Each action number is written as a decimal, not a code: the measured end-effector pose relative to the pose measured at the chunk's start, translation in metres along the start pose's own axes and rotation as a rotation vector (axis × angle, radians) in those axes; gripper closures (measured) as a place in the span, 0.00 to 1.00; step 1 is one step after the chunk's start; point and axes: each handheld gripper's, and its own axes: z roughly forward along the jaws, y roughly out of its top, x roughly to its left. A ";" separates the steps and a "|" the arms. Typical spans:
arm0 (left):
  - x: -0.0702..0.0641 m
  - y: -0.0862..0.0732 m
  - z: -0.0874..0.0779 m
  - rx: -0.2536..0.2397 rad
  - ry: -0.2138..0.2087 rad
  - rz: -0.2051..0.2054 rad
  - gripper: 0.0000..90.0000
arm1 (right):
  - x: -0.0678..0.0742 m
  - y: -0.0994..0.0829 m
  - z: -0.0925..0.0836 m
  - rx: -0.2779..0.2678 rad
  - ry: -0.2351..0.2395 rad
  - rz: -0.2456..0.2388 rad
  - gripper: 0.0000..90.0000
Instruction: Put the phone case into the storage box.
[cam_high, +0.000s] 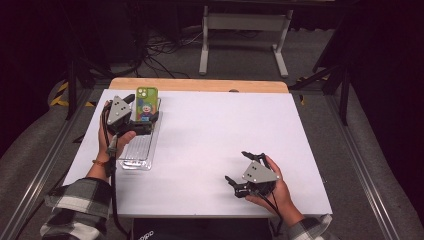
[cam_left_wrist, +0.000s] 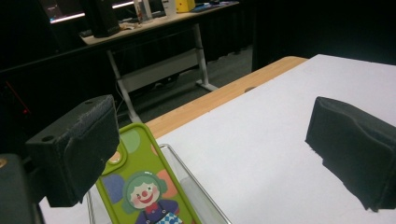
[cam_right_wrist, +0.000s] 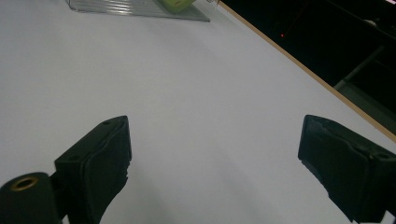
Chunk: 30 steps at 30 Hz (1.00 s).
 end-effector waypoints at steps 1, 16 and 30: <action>-0.001 0.000 -0.001 -0.004 0.000 0.004 0.04 | 0.000 0.000 0.000 -0.001 0.000 0.001 0.12; -0.012 0.001 -0.008 -0.031 -0.019 0.021 0.04 | 0.000 0.000 -0.001 -0.007 -0.003 -0.005 0.12; -0.019 0.002 -0.011 -0.043 -0.050 0.016 0.04 | -0.001 0.001 -0.003 -0.015 -0.010 0.001 0.12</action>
